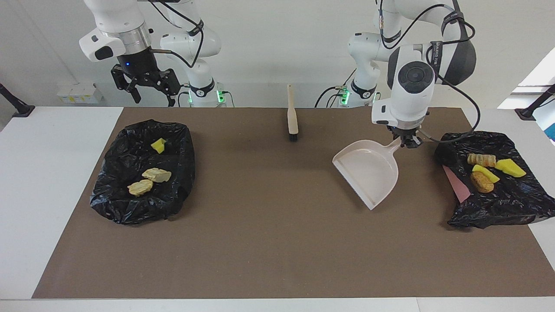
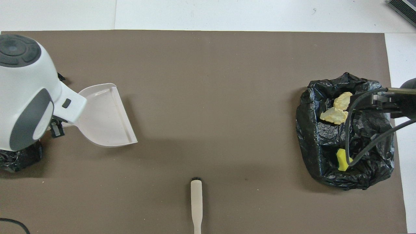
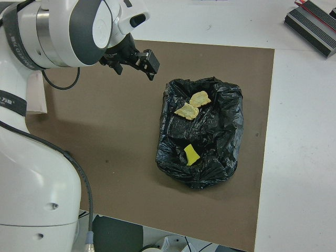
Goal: Sweep and dump trash in bin
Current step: 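Bring the empty dustpan back over the table with the left gripper, then lower the dustpan onto the table and open the left gripper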
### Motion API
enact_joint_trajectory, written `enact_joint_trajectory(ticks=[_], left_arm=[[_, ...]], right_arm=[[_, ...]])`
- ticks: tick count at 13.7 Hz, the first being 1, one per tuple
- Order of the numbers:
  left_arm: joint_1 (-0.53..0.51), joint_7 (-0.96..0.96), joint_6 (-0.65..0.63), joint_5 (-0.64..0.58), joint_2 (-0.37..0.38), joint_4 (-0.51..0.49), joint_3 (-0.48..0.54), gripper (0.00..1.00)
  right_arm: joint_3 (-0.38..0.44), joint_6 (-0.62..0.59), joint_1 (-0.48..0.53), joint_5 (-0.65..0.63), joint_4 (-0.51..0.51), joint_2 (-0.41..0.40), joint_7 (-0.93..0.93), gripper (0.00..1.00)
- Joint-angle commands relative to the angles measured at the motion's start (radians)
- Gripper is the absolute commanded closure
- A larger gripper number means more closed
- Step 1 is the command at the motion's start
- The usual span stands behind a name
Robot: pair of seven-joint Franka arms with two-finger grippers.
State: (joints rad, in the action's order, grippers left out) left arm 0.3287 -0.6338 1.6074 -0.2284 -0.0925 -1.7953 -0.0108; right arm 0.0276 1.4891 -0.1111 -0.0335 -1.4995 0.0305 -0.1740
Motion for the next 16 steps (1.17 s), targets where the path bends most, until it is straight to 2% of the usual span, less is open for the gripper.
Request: enact_joint_trajectory(ticks=[1, 3, 10, 12, 16], left_arm=[[0.072, 0.188, 0.043, 0.052, 0.042, -0.067, 0.02, 1.0], [0.117, 0.36, 0.092, 0.119, 0.042, -0.097, 0.02, 1.0], [0.321, 0.928, 0.328, 0.224, 0.022, -0.196, 0.018, 1.0], [0.365, 1.046, 0.389, 0.244, -0.002, -0.208, 0.017, 1.0], [0.423, 1.219, 0.469, 0.365, -0.02, -0.213, 0.018, 1.0]], right_arm=[[-0.05, -0.023, 0.054, 0.014, 0.007, -0.001, 0.039, 0.0], [-0.057, -0.026, 0.057, 0.015, 0.007, 0.002, 0.039, 0.0], [-0.057, -0.023, 0.045, 0.017, 0.001, 0.005, 0.031, 0.0], [-0.057, -0.024, 0.047, 0.018, 0.005, 0.005, 0.037, 0.0], [-0.055, -0.053, 0.045, 0.024, 0.013, 0.008, 0.037, 0.0]])
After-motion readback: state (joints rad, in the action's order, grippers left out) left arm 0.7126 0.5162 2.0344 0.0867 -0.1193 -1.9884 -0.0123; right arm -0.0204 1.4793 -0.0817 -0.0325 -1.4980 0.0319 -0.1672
